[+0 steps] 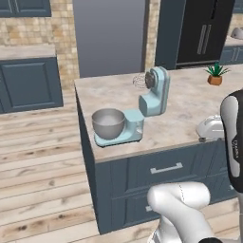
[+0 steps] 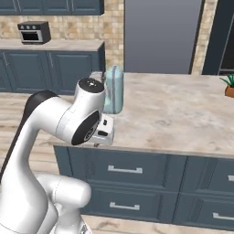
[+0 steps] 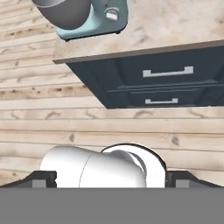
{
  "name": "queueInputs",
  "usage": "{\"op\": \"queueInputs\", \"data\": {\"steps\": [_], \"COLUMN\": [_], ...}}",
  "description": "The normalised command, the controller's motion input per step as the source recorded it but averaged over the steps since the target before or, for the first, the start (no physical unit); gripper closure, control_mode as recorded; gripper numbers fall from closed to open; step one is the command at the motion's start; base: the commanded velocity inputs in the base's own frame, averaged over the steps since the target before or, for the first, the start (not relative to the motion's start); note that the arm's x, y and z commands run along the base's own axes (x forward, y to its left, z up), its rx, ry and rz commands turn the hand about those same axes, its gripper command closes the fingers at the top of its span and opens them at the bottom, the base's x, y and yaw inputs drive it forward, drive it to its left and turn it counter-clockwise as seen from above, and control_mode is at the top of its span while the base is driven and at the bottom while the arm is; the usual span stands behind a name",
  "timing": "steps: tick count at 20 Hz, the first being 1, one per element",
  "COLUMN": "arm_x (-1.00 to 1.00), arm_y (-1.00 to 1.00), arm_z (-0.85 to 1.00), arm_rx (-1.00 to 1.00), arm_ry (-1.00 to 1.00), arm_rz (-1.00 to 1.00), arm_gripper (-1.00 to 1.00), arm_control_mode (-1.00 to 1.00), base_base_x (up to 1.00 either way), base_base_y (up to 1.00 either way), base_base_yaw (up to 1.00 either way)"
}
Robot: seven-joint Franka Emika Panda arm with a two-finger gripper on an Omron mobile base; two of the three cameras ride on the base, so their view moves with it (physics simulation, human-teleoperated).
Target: Close the stand mixer head.
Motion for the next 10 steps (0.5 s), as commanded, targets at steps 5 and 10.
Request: {"op": "queueInputs", "data": {"steps": [5, 10], "arm_x": [0.02, 0.03], "arm_y": [-0.09, -0.24], "arm_z": [0.00, 0.33], "arm_rx": [0.04, 0.12], "arm_ry": [0.00, 0.00], "arm_rz": [0.00, 0.00], "arm_gripper": [-1.00, -1.00], "arm_control_mode": [-1.00, -1.00], "base_base_x": [0.17, 0.00], "base_base_y": [-0.57, 0.00], "base_base_yaw": [0.00, 0.00]}}
